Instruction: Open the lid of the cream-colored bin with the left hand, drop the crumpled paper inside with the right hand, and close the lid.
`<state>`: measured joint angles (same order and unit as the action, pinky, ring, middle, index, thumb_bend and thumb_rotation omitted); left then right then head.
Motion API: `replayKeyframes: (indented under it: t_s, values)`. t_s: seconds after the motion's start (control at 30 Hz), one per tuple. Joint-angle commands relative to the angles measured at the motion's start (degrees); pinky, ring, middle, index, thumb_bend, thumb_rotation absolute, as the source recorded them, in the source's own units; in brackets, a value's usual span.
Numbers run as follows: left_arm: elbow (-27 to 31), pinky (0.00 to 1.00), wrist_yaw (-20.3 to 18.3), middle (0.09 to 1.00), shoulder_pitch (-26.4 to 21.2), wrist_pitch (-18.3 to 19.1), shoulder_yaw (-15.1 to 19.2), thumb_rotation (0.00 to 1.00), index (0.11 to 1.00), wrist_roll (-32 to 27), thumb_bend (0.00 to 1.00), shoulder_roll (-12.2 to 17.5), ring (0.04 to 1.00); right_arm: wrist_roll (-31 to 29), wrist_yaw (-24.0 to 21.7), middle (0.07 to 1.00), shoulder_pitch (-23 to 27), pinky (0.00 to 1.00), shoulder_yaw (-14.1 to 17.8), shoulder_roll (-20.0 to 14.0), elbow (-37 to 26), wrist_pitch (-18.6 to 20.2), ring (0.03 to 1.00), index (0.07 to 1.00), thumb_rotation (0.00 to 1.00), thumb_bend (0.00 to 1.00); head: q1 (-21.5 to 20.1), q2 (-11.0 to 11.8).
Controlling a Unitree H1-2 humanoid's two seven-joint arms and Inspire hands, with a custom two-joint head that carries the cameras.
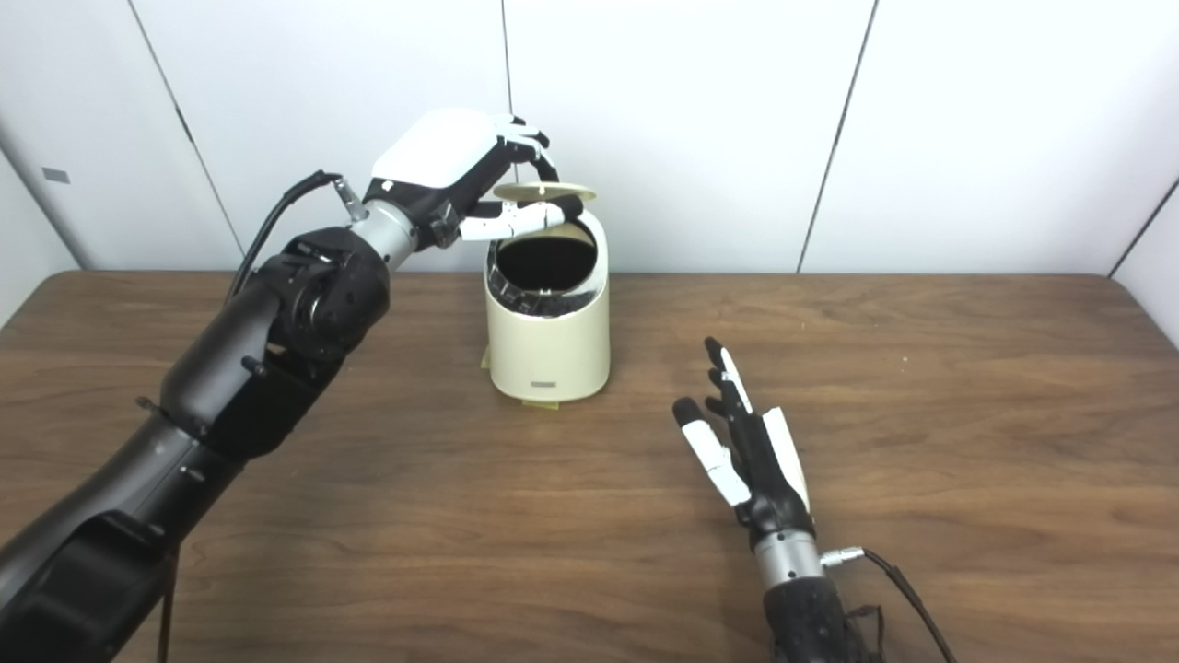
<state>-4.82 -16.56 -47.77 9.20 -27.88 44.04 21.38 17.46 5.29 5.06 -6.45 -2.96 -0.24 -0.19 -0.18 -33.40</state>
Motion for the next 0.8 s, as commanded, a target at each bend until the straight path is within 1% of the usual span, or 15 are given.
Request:
replayKeyframes:
  t_s: [0.0, 0.1, 0.2, 0.3, 0.47, 0.57, 0.77]
  values:
    - [2.1, 0.83, -0.7, 0.884, -2.0, -0.7, 0.2, 1.00, 0.739, 3.1, 0.61, 1.2, 0.933, 2.1, 1.3, 0.983, 0.7, 0.94, 0.0, -1.0, 0.8, -2.7, 0.971, 0.979, 1.00, 0.60, -0.1, -0.1]
    - [2.2, 0.83, -1.7, 0.874, -1.5, -1.1, -0.1, 1.00, 0.760, 5.3, 0.58, 1.4, 0.929, 2.9, 1.8, 0.976, 0.7, 0.95, -0.2, -1.2, 0.7, -3.2, 0.971, 0.973, 1.00, 0.60, -0.2, -0.4]
    - [2.2, 0.86, -2.0, 0.864, -0.6, -2.2, 0.3, 1.00, 0.749, 6.4, 0.56, 1.5, 0.920, 3.7, 2.0, 0.976, 0.7, 0.95, -0.4, -1.4, 0.1, -2.9, 0.970, 0.973, 1.00, 0.61, -0.3, -0.7]
    - [2.8, 0.86, -1.9, 0.855, 0.7, -3.4, 0.8, 1.00, 0.729, 7.0, 0.56, 1.6, 0.911, 4.3, 1.8, 0.975, 0.5, 0.94, -0.6, -1.6, -0.8, -2.2, 0.967, 0.972, 1.00, 0.61, -0.8, -1.3]
    - [3.3, 0.82, -2.1, 0.849, 2.7, -4.8, 1.4, 1.00, 0.713, 8.1, 0.57, 1.8, 0.894, 4.9, 1.5, 0.971, 0.1, 0.93, -0.3, -1.6, -2.5, -0.9, 0.960, 0.968, 1.00, 0.60, -0.6, -2.0]
    - [3.6, 0.83, -3.2, 0.852, 3.7, -4.6, 1.5, 1.00, 0.713, 9.1, 0.57, 1.7, 0.895, 4.8, 1.1, 0.972, -0.3, 0.92, 0.1, -1.9, -3.5, -0.3, 0.961, 0.966, 1.00, 0.61, -0.4, -2.3]
    - [3.9, 0.84, -5.1, 0.859, 5.4, -4.0, 1.6, 1.00, 0.723, 10.9, 0.57, 1.6, 0.900, 5.4, 0.2, 0.969, -1.2, 0.92, 0.6, -3.1, -5.6, 2.6, 0.957, 0.976, 1.00, 0.63, -0.7, -2.8]
